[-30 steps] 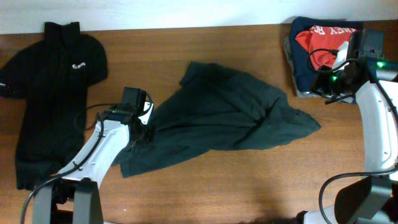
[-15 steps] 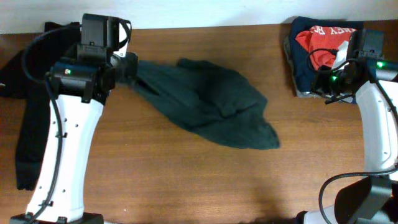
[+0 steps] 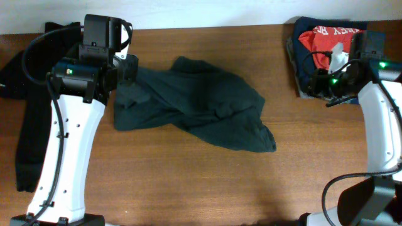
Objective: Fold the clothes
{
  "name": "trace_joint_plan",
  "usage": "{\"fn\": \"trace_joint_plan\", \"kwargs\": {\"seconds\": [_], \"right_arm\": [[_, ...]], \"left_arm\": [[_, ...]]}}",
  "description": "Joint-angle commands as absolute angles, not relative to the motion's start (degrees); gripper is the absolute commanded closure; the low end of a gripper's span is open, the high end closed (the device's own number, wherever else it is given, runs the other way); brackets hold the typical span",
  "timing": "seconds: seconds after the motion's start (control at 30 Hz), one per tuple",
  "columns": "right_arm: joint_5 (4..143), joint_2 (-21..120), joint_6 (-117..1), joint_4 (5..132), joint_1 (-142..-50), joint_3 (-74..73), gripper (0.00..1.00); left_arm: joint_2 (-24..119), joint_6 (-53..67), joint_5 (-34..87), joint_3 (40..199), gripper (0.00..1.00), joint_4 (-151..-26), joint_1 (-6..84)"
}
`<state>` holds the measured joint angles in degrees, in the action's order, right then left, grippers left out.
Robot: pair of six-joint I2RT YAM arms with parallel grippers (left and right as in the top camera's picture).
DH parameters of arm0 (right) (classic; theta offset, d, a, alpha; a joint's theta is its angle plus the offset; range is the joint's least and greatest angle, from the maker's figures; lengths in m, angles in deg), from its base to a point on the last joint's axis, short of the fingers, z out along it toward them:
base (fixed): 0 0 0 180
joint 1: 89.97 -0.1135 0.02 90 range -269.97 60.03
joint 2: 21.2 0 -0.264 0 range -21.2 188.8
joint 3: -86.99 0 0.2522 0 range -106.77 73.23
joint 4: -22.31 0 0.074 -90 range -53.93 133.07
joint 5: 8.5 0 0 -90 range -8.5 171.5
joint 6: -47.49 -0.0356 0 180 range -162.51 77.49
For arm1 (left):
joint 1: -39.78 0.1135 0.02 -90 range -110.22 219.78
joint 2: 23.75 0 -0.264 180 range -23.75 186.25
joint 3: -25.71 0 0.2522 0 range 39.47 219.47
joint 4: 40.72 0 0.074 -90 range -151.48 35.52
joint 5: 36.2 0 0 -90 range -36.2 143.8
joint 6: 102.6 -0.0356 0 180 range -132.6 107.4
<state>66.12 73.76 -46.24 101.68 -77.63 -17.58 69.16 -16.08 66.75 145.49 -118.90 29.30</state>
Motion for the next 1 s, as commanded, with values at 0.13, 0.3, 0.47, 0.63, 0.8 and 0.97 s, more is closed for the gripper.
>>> {"fn": "trace_joint_plan", "kwargs": {"seconds": [0.13, 0.3, 0.47, 0.63, 0.8, 0.97], "right_arm": [[63.70, 76.36, -44.40, 101.68, -85.17, -12.77, 0.55], [63.70, 76.36, -44.43, 101.26, -85.50, -12.77, 0.54], [63.70, 76.36, -44.43, 100.80, -85.50, -12.77, 0.54], [63.70, 76.36, -44.43, 100.82, -85.50, -12.77, 0.54], [63.68, 76.36, -44.38, 101.28, -85.52, -12.75, 0.54], [61.49, 76.36, -40.51, 102.57, -86.24, -11.78, 0.54]], "left_arm": [[69.31, -16.96, 71.64, 146.23, 0.99, -114.05, 30.85], [71.65, -16.96, 71.62, 146.23, 0.99, -106.42, 33.28], [82.23, -16.98, 71.67, 146.21, 0.01, -98.93, 34.77], [87.82, -16.59, 69.57, 146.23, 0.01, -103.47, 34.46], [86.07, -16.30, 56.41, 146.58, 0.01, -118.62, 34.15], [85.57, -20.48, 43.84, 146.49, 0.01, -129.44, 34.15]]}}
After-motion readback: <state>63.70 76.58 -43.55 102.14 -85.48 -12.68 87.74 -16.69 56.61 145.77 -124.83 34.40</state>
